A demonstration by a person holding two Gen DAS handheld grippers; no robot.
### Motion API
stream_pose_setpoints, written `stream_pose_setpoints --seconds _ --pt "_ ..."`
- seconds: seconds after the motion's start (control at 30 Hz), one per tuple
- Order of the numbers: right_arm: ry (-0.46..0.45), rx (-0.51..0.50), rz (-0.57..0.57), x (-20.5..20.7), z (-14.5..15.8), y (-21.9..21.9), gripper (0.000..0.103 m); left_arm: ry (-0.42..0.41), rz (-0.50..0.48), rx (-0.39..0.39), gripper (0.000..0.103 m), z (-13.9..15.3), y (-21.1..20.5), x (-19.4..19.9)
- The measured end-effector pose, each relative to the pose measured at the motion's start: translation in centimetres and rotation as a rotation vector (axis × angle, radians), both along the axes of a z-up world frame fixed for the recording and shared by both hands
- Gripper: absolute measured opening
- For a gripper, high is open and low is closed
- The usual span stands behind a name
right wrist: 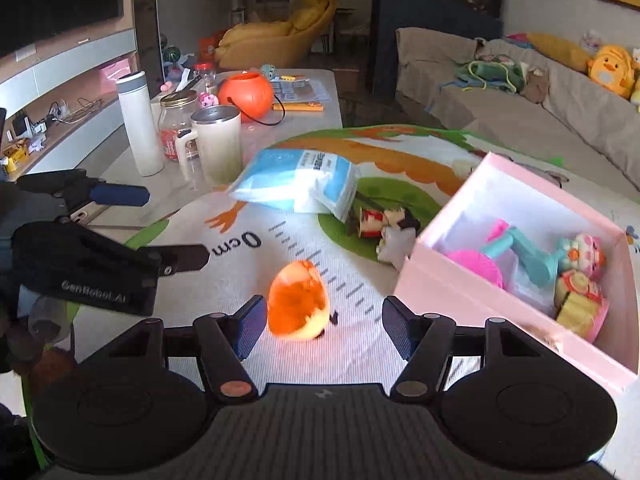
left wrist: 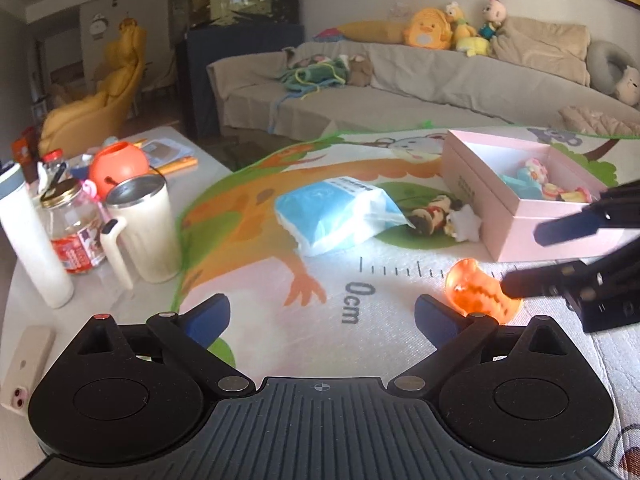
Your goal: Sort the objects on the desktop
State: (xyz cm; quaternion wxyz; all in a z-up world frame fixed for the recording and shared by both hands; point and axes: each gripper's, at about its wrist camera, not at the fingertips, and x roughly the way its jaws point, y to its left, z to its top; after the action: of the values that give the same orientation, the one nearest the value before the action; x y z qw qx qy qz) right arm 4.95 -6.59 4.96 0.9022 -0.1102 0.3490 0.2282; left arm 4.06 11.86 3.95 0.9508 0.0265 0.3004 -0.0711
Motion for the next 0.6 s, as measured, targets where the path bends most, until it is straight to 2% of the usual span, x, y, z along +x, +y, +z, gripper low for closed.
stream_pose_setpoints --seconds 0.1,0.2,0.27,0.3,0.43,0.53,0.57,0.6 --pt "-0.006 -0.018 -0.010 2.3 1.9 1.5 0.049 0.014 -0.031 -0.060 0.102 -0.5 -0.3 -0.4" --pt "0.092 -0.013 -0.044 7.1 3.4 2.7 0.041 0.012 -0.127 -0.118 0.102 -1.4 -2.8 -0.9" --pt "0.158 0.001 -0.103 10.8 3.3 3.1 0.031 -0.008 -0.165 -0.100 0.102 -1.9 -4.2 -1.6" --pt "0.157 -0.021 -0.152 12.7 2.9 3.4 0.026 -0.023 -0.171 -0.074 0.102 -2.2 -4.7 -2.0" --pt "0.187 -0.097 -0.243 17.6 0.2 3.9 0.024 -0.030 -0.172 -0.078 0.103 -2.0 -4.0 -2.3" --pt "0.230 -0.133 -0.255 18.2 -1.5 3.8 0.023 0.000 -0.142 -0.103 0.103 -2.2 -2.7 -1.8" --pt "0.215 -0.136 -0.237 17.8 -1.5 3.9 0.023 0.013 -0.136 -0.121 0.103 -2.3 -2.3 -1.6" --pt "0.242 -0.112 -0.223 17.4 -1.4 3.7 0.023 0.021 -0.136 -0.133 0.103 -2.3 -2.0 -1.5"
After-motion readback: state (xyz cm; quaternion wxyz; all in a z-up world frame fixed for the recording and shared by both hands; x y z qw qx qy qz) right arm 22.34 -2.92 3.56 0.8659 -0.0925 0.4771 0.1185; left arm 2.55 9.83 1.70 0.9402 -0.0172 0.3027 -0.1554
